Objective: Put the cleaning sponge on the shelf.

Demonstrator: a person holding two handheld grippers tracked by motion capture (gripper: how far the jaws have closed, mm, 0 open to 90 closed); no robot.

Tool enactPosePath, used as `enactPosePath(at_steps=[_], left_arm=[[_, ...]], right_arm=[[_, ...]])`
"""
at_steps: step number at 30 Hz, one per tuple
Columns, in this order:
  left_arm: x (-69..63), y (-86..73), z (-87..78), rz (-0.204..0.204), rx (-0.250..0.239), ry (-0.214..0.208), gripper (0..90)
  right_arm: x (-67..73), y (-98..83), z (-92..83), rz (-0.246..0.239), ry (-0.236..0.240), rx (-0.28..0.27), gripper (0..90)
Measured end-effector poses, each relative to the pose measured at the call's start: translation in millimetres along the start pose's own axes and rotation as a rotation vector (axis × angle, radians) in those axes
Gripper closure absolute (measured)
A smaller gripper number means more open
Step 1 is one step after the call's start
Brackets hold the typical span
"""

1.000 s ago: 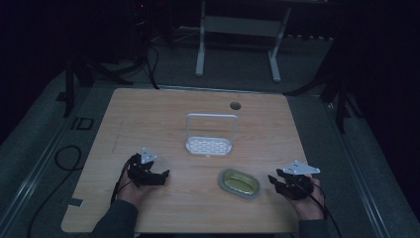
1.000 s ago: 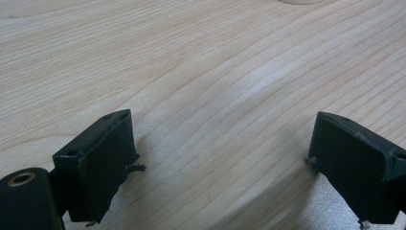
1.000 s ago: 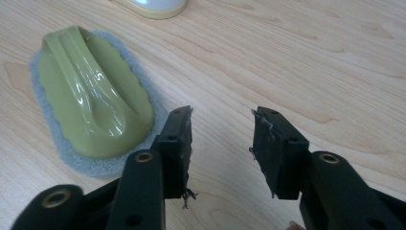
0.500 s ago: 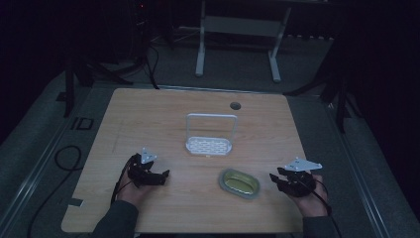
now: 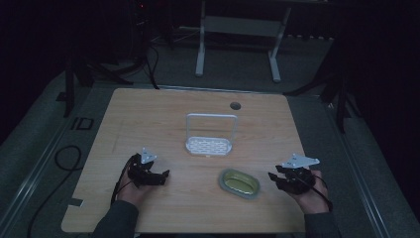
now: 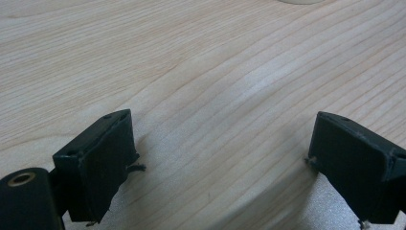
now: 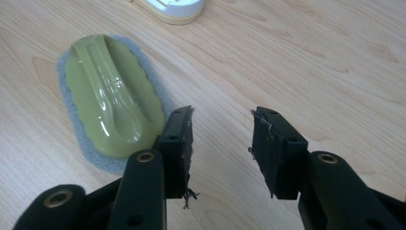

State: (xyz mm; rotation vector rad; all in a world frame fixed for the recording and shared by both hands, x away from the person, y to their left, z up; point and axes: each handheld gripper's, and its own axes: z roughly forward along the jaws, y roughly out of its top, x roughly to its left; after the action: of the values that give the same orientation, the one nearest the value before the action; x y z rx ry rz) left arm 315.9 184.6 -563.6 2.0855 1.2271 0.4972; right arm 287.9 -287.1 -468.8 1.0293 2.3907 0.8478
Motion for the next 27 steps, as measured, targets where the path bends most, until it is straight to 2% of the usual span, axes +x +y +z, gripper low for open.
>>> enactPosePath(at_steps=[27], left_arm=[[0.0,0.0,0.0,0.000,0.000,0.000,8.8]], right_arm=[[11.5,23.4,4.4,-0.105,0.042,0.062,58.0]])
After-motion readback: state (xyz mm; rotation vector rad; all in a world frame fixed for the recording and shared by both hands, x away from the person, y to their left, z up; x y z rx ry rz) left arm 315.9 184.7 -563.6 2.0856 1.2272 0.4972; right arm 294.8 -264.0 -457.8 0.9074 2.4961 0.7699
